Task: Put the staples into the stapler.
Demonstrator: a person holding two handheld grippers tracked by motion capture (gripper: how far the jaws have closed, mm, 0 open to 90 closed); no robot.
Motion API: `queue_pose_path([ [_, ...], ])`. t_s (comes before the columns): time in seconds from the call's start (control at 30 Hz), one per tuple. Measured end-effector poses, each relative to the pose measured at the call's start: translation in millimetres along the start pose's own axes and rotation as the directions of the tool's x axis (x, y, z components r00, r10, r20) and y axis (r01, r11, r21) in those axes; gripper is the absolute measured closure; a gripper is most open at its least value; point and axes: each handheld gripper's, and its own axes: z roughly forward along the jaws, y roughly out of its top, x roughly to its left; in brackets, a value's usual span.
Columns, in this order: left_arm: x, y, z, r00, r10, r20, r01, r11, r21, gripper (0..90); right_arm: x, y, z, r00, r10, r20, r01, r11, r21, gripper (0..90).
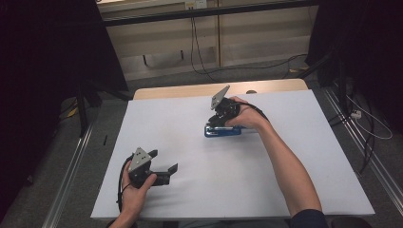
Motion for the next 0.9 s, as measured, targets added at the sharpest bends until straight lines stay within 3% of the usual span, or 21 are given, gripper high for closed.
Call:
queue_pose_path([
  [0.57,0.1,0.1,-0.1,1.0,0.0,-0.001,0.0,1.0,-0.003,4.8,0.3,-0.1,-8.8,0.9989,0.04,0.025,-0.04,0.999,-0.018,69.9],
  [0.8,-0.9,0.5,1.6,1.0,0.0,0.0,0.0,1.0,-0.002,4.8,5.0,-12.3,-11.2,0.9918,0.118,0.049,-0.115,0.992,-0.054,58.8],
  [0.9,-0.4,0.6,2.1,1.0,0.0,-0.002,0.0,1.0,0.002,4.8,8.0,-18.5,-12.1,0.983,0.17,0.068,-0.165,0.983,-0.077,50.3],
])
